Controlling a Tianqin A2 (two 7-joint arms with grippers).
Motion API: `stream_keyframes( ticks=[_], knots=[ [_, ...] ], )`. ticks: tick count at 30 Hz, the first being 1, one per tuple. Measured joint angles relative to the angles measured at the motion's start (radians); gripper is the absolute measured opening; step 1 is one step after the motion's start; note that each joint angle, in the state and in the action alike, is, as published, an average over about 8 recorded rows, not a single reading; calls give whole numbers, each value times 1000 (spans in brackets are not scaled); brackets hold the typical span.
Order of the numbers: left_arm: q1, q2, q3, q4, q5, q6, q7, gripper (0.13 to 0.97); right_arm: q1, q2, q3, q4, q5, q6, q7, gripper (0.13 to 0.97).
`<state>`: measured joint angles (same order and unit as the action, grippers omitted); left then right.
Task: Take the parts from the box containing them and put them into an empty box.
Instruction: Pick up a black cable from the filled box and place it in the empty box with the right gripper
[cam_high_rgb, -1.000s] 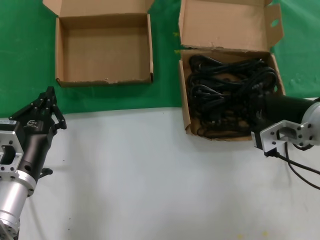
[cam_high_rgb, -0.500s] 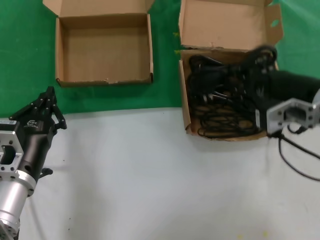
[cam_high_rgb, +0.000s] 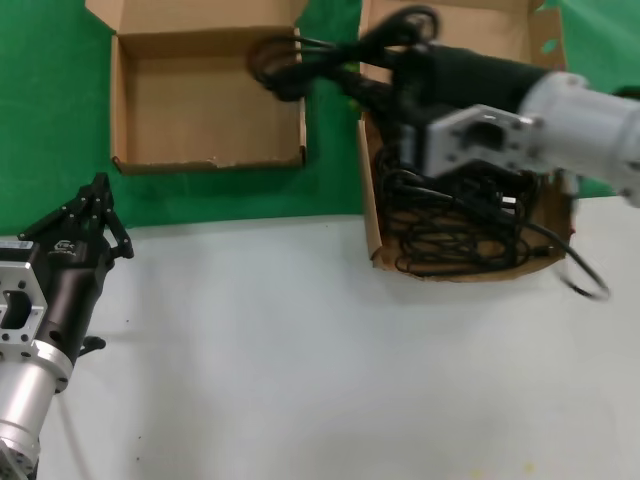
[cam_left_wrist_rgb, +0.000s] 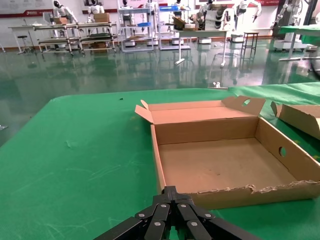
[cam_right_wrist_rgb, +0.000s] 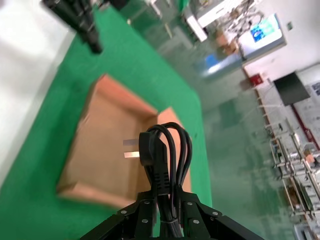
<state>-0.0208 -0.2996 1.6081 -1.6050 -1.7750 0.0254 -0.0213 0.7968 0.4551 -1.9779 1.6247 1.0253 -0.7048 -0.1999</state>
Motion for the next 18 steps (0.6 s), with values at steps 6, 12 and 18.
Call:
stream_keyframes(
  ticks=[6,12,18],
  knots=[
    [0,0,0,0,0,0,0,145,61,-116,-58,-105,24,37,-35,214],
    [0,0,0,0,0,0,0,145,82,-208,-114,-214,73,87,-105,213],
    [0,0,0,0,0,0,0,145,79,-265,-158,-303,114,126,-170,213]
  ],
)
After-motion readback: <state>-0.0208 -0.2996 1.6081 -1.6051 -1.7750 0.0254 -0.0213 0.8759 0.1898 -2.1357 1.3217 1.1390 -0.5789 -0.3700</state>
